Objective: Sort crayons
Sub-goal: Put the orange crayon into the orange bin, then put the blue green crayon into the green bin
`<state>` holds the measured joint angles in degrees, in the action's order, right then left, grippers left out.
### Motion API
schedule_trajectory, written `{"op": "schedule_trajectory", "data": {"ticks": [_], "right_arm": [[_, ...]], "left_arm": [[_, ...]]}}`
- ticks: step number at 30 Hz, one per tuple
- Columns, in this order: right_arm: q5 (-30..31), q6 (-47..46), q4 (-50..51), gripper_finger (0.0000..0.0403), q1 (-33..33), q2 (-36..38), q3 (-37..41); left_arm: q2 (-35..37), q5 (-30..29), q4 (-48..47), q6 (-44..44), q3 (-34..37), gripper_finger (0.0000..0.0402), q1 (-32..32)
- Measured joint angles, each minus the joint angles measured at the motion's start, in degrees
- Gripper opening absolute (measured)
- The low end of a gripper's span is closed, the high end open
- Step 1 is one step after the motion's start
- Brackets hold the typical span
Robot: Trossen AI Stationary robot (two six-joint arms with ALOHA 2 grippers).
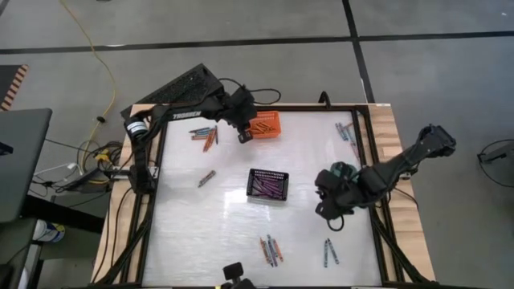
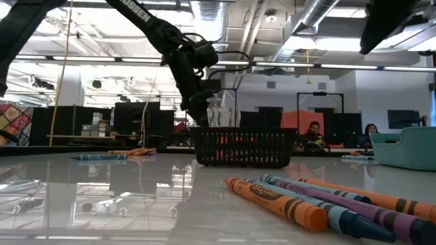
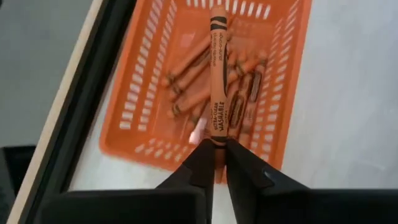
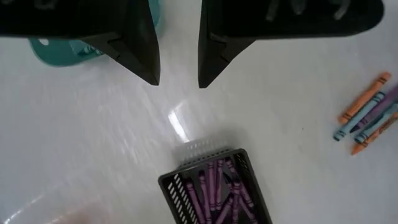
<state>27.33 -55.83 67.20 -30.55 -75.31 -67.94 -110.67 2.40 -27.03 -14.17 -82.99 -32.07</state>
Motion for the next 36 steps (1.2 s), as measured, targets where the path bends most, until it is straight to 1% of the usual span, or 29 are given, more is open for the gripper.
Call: {"op": "schedule_trajectory", "data": {"ticks": [2,5,8,10,14,17,22,27,31,34,36], "right_arm": [[1.15,-1.65,0.06,0.0102,-0.98,0.04,0.0],[1.27,-3.29,0.06,0.0102,-2.11,0.02,0.0],[1.25,-4.95,0.01,0.0102,-3.96,0.02,-0.01],[1.19,-6.15,0.0,0.0102,-5.61,0.02,-0.02],[0.81,-10.04,-0.04,0.0102,-9.37,0.02,-0.01],[0.79,-15.13,-0.53,0.0102,-12.24,0.02,-0.02],[0.73,-25.5,-3.13,0.0102,-18.02,-1.33,0.0],[0.15,-34.95,-9.73,0.0102,-24.5,-7.39,0.0],[-3.02,-43.22,-15.95,0.0102,-28.35,-14.6,-0.03],[-5.42,-49.3,-16.47,0.0101,-30.75,-20.74,-1.95],[-7.05,-51.51,-15.59,0.0098,-31.87,-24.71,-4.27]], "left_arm": [[-0.14,0.3,0.75,-0.05,-0.21,0.0039,0.0],[-0.09,0.41,3.58,-0.12,-0.27,0.0068,0.07],[0.06,0.47,4.09,0.31,-0.25,0.0098,0.09],[0.06,0.71,3.78,1.01,-0.25,0.0117,0.09],[0.27,3.39,2.22,2.83,-0.25,0.0147,0.19],[1.15,5.48,0.9,3.76,-0.25,0.0156,0.83],[3.25,7.84,-1.0,3.89,-0.25,0.0154,3.54],[5.44,7.86,-0.99,2.51,-0.25,0.0154,8.12],[6.18,7.75,-0.18,1.28,-0.25,0.0153,11.72],[6.18,7.69,-0.04,1.26,-0.23,0.0153,13.8],[6.18,7.64,0.16,1.04,-0.23,0.0153,14.99]]}}
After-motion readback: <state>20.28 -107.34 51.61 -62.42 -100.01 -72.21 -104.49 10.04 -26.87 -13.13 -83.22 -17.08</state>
